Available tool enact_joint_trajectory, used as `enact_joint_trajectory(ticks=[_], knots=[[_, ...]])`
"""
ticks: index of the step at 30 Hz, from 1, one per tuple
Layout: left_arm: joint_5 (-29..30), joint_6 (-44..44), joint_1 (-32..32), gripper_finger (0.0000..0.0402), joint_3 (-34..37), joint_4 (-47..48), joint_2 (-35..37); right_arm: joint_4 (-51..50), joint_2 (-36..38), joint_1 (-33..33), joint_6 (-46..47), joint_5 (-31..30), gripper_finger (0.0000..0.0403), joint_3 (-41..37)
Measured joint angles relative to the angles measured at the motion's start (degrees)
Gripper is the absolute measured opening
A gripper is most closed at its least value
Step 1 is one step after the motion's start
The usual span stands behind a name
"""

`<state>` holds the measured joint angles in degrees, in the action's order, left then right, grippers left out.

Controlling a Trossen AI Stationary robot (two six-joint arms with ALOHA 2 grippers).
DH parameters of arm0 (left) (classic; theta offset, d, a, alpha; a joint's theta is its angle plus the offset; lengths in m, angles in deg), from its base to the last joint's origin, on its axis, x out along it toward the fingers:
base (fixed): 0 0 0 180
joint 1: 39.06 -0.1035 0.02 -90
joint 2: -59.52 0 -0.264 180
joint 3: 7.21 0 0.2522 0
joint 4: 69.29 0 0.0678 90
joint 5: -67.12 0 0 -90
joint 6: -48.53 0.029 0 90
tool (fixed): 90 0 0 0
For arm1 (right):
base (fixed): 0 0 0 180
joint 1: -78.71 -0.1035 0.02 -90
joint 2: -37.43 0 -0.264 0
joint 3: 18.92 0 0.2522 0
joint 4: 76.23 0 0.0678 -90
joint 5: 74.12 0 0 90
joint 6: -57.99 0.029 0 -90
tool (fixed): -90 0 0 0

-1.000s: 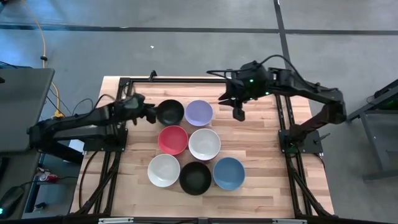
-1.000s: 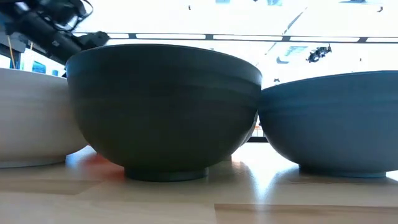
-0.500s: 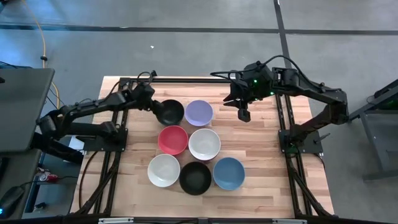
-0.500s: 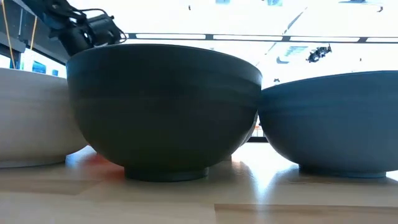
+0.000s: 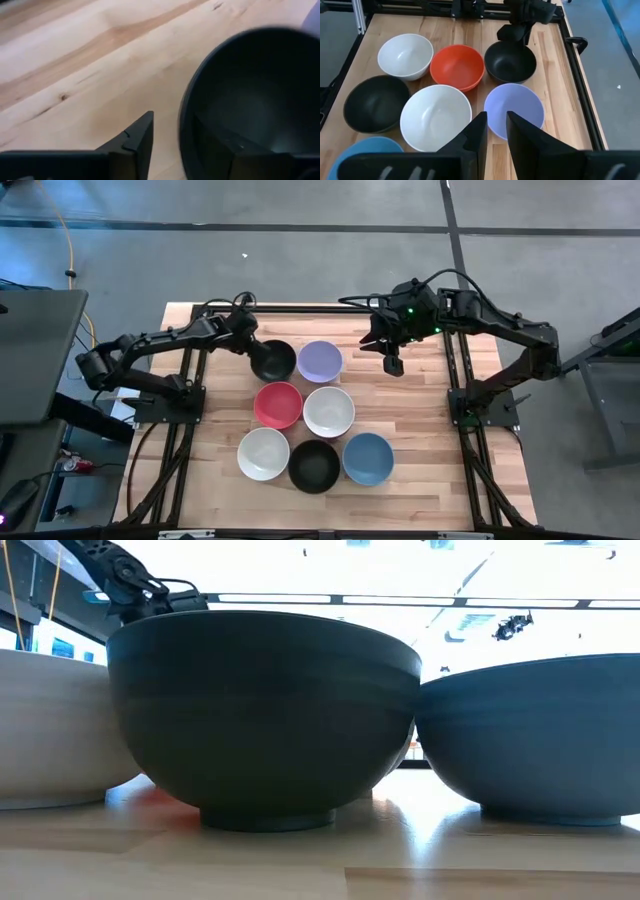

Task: Nest bowls inside each other
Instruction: Stack the top black bowl on top of the right white bowl

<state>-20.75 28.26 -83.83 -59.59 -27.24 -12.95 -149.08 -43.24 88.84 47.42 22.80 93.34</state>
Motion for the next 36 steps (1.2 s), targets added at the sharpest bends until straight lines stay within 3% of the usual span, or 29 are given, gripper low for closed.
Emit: enact_joint_trajectory(ticks=[6,18,36], knots=[[-0.27,1.81,0.0,0.0089,-1.41,0.25,0.82,-0.66,0.0,0.0,0.0,0.0,0.0064,0.0],[-1.89,2.95,0.03,0.0096,-1.41,0.89,0.26,-1.14,0.0,-0.04,0.17,-0.02,0.0064,0.0],[-1.49,4.0,0.02,0.006,-1.41,0.82,0.26,-1.11,-0.02,-2.45,0.51,-0.24,0.0062,0.0]])
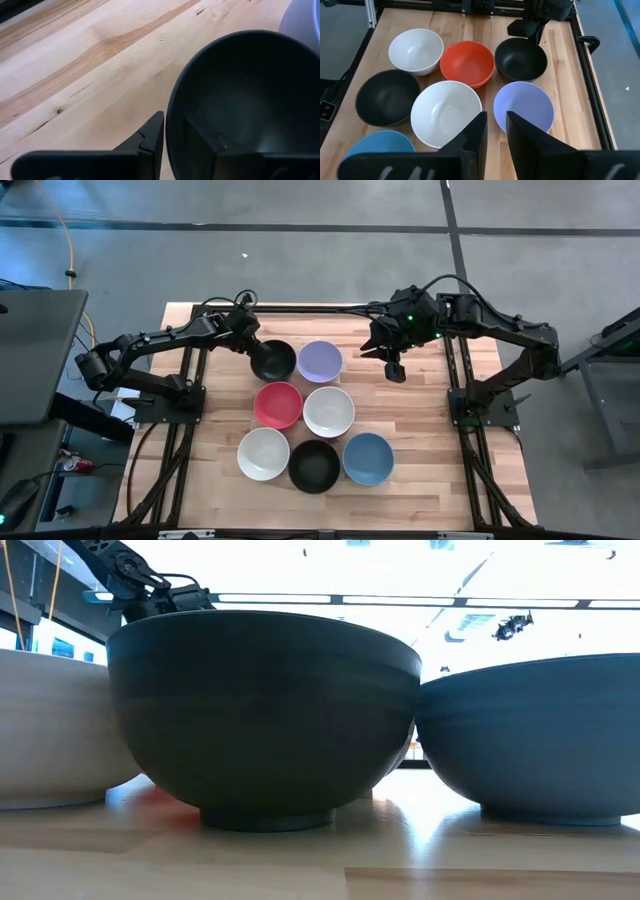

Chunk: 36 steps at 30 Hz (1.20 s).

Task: Nest bowls inside each other
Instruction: Stack the top black bowl on top of the right white bowl

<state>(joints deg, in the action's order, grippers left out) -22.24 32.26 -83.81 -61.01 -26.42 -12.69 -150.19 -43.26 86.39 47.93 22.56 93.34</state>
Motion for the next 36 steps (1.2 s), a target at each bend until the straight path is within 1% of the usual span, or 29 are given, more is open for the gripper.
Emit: enact_joint_trajectory(ticks=[9,20,26,30,36], knots=[[0.0,0.44,0.0,0.006,0.02,0.15,-0.04,0.02,0.02,0.0,0.61,0.02,0.0042,0.0],[0.0,1.05,0.0,0.006,0.02,0.19,-0.59,0.1,0.73,0.0,0.81,0.09,0.0042,0.0],[0.0,1.03,0.04,0.006,0.04,-0.06,-4.36,0.09,0.81,-0.29,1.04,0.27,0.0042,0.0],[-0.07,0.97,0.24,0.006,0.09,-2.41,-6.56,-0.05,0.81,-0.74,1.01,0.28,0.0042,0.0],[-1.31,1.46,0.22,0.006,0.09,-4.53,-5.57,-0.47,0.83,-0.72,0.68,0.25,0.0042,0.0]])
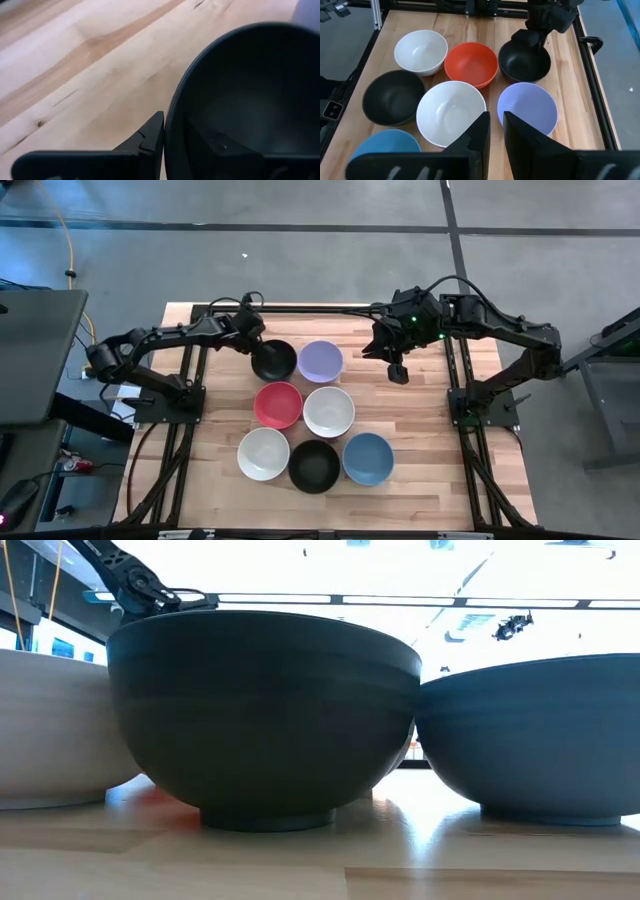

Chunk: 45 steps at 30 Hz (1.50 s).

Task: Nest bowls inside each other
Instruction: Stack the top black bowl on top of the right white bowl

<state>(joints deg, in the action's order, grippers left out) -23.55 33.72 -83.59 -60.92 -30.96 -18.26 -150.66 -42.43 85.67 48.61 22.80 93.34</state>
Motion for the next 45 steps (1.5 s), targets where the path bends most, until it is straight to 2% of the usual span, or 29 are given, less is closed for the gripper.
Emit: enact_joint_trajectory(ticks=[11,26,30,34,45], knots=[[0.04,0.26,-0.09,0.006,0.0,0.01,1.7,0.01,0.0,0.0,-0.55,-0.03,0.0042,0.0],[2.9,0.48,-0.09,0.006,0.0,-0.01,1.7,-0.04,0.02,0.0,-0.1,-0.29,0.0042,0.0],[3.06,0.48,-0.09,0.0044,0.0,-0.32,1.7,-0.04,0.02,0.0,-0.1,-0.27,0.0042,0.0],[3.05,1.14,-0.09,0.0008,0.0,-0.69,1.7,-0.04,0.02,0.0,-0.1,-0.36,0.0042,0.0],[-0.3,1.55,-0.31,0.0002,-0.07,-2.8,1.72,0.06,0.82,0.04,-0.54,-2.87,0.0042,0.0]])
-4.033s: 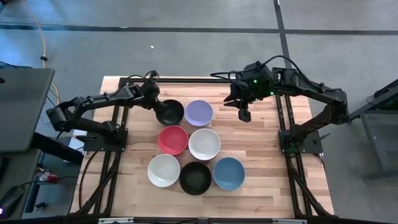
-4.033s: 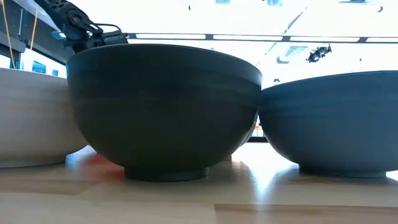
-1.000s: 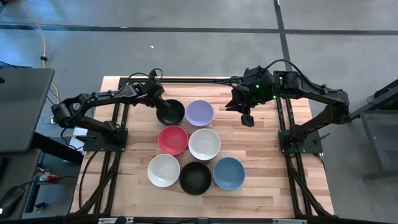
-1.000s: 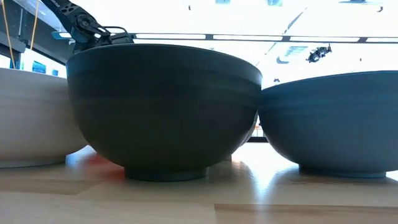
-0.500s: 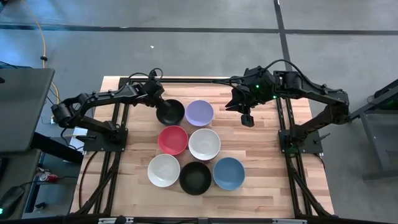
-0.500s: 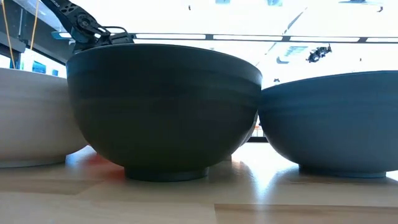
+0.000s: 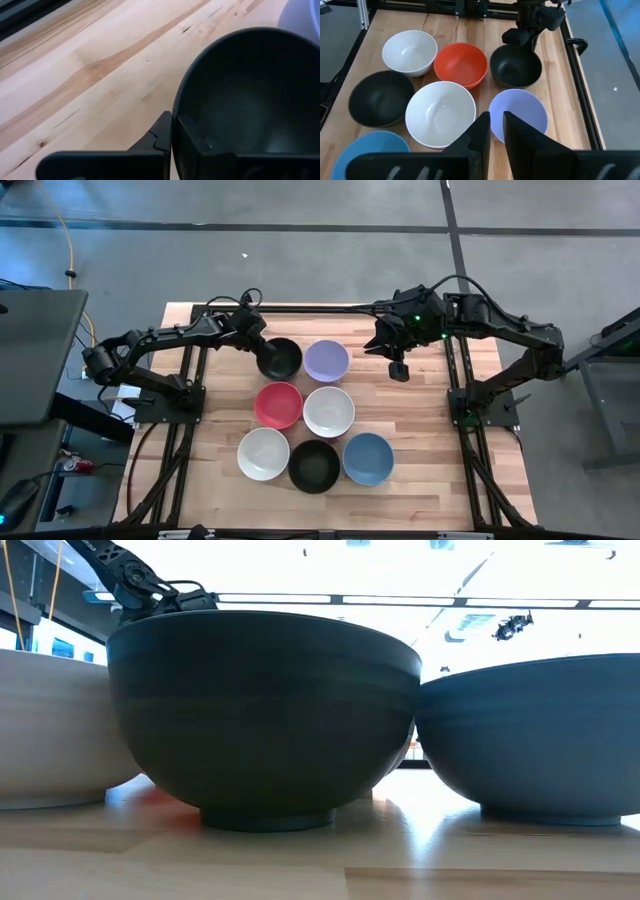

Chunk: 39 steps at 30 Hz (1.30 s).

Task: Nest bowls inside each other
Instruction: Stack the top black bowl on top of the right white bowl

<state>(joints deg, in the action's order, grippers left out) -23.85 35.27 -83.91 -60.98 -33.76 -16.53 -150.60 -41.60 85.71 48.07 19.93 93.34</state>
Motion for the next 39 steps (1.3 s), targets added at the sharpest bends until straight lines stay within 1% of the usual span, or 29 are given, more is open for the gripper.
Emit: enact_joint_trajectory(ticks=[6,11,16,21,23,30,34,39], knots=[[-1.85,0.1,-2.68,0.0002,-1.57,1.22,0.0,-0.2,1.17,0.11,0.68,-0.96,0.0042,-0.02],[-7.47,1.53,-5.28,0.0001,-5.95,5.87,0.0,-2.37,2.5,0.11,0.89,-5.38,0.0042,-0.02],[-10.2,2.12,-5.33,0.0,-12.33,13.25,-0.02,-3.98,4.49,0.11,1.15,-10.37,0.0042,-0.02],[-10.81,2.59,-1.36,0.0,-19.25,17.77,0.0,-4.98,7.38,0.11,2.41,-17.52,0.0042,-0.02],[-10.81,2.78,0.72,0.0,-21.86,18.07,0.0,-5.59,8.57,0.12,2.65,-18.91,0.0042,-0.02],[-10.56,1.44,9.41,0.0,-27.7,18.48,0.0,-7.69,12.93,0.13,5.43,-20.63,0.0042,-0.02],[-10.17,-0.27,14.59,0.0,-28.83,16.67,0.0,-7.94,14.73,0.13,6.4,-20.68,0.0042,-0.02],[-7.62,-3.08,20.91,0.0,-28.89,12.4,-0.37,-8.39,15.8,0.13,6.51,-21.42,0.0042,-0.02]])
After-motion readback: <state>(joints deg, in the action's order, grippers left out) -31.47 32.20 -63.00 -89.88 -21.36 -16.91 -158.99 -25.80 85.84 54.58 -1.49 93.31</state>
